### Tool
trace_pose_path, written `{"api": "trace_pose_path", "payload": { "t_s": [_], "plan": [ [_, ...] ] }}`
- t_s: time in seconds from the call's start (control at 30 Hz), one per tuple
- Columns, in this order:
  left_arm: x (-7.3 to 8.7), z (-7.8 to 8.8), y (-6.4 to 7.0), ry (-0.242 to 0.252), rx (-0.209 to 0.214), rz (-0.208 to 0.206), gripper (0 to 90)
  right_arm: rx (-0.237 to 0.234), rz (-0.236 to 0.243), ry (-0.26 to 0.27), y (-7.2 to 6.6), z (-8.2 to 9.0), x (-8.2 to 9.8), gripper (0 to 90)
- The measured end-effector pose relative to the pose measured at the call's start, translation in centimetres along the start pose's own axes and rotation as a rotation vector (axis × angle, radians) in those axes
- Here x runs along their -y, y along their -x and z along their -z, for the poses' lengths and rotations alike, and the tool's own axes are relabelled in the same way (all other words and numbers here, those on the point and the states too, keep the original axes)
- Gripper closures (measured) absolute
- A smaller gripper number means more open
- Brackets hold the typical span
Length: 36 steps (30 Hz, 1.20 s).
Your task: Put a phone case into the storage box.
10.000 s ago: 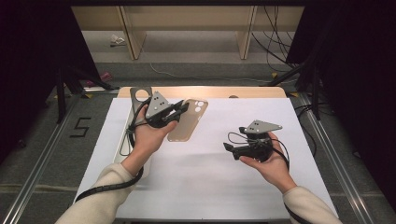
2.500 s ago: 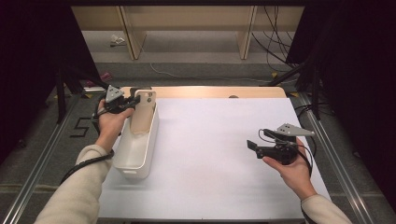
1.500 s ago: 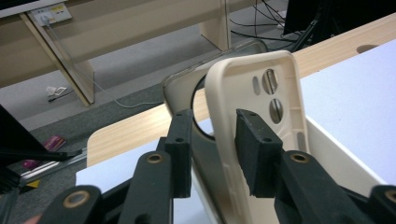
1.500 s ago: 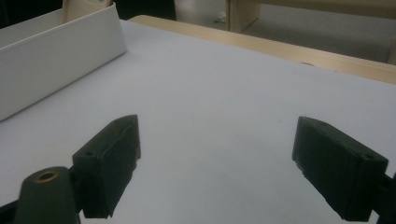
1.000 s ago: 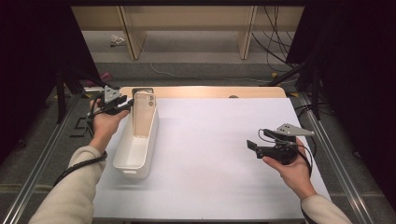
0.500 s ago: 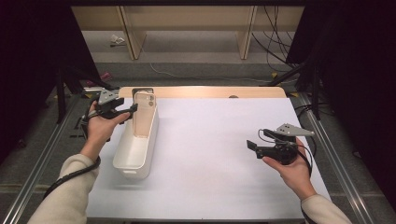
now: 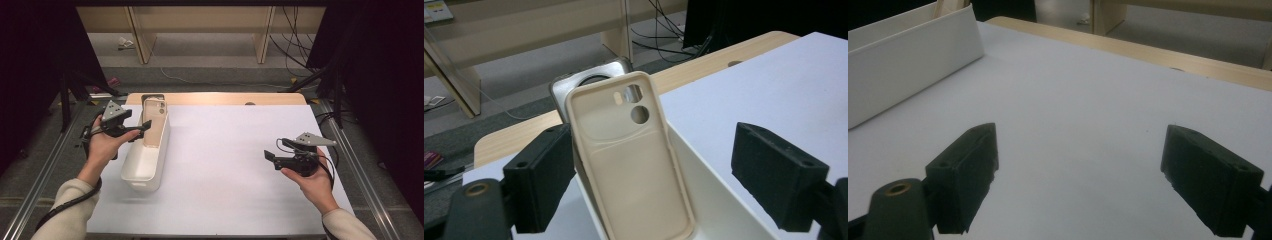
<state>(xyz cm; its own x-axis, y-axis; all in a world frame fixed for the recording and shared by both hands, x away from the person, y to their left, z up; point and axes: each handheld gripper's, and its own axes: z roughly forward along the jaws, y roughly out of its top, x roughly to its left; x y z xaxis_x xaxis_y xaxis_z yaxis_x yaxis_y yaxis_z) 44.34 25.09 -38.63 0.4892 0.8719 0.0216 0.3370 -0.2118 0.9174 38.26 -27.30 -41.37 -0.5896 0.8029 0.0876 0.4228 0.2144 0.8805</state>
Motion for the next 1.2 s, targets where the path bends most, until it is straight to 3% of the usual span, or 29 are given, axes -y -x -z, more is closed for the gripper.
{"api": "trace_pose_path", "payload": {
  "t_s": [0.4,0.63,0.77,1.2],
  "plan": [
    [1.1,1.4,1.6,-0.005,0.051,0.039,10.9,0.001,-0.001,0.000,0.0,0.0,0.0,16.2],
    [1.7,2.0,2.7,-0.001,0.075,0.019,10.0,0.000,-0.001,0.000,0.0,0.0,0.0,16.2],
    [2.0,2.3,3.3,-0.003,0.108,0.036,8.0,0.001,-0.002,-0.001,0.0,0.0,0.0,16.2],
    [3.1,3.4,5.2,-0.007,0.117,-0.045,7.6,-0.002,0.000,0.003,0.0,0.1,0.0,16.2]
  ]
}}
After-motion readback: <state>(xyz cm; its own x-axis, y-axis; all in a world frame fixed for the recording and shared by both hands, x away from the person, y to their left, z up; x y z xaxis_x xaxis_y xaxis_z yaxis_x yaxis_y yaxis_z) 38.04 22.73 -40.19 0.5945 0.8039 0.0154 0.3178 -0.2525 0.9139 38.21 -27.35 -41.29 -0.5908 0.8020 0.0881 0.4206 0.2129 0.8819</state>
